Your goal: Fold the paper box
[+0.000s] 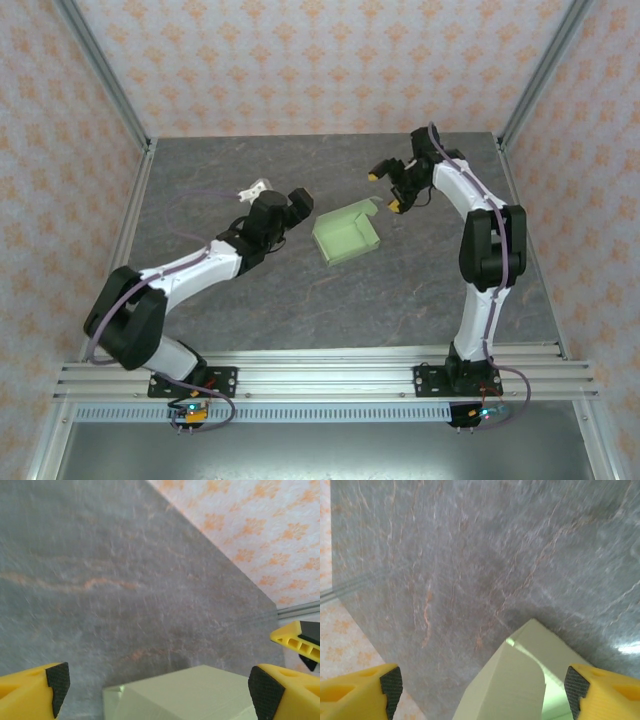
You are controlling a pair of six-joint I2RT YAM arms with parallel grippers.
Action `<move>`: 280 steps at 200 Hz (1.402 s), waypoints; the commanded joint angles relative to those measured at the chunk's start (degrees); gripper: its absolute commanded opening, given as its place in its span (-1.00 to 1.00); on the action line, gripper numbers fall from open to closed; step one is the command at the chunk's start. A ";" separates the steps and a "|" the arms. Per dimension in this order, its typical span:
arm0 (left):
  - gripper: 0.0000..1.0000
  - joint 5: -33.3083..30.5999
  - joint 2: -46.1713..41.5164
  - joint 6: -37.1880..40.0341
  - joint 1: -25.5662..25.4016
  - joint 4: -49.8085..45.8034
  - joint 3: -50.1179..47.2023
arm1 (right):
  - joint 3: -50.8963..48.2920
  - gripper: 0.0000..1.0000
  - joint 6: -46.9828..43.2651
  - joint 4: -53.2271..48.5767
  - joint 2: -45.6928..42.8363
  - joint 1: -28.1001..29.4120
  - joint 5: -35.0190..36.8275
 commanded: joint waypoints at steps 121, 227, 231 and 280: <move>0.29 12.55 11.13 -23.64 -1.46 7.85 3.72 | -13.08 0.34 5.87 5.40 -7.48 5.92 -3.79; 0.75 11.24 1.34 -15.65 1.62 -9.47 0.83 | -3.52 0.58 -9.83 -8.63 -4.93 6.41 0.29; 0.77 11.37 0.89 -15.77 1.65 -10.35 0.62 | -3.51 0.58 -9.86 -8.71 -4.67 6.39 -0.20; 0.78 13.73 0.88 -23.12 -0.59 -13.80 -0.04 | -4.95 0.53 -8.50 -8.05 -4.68 7.45 -0.32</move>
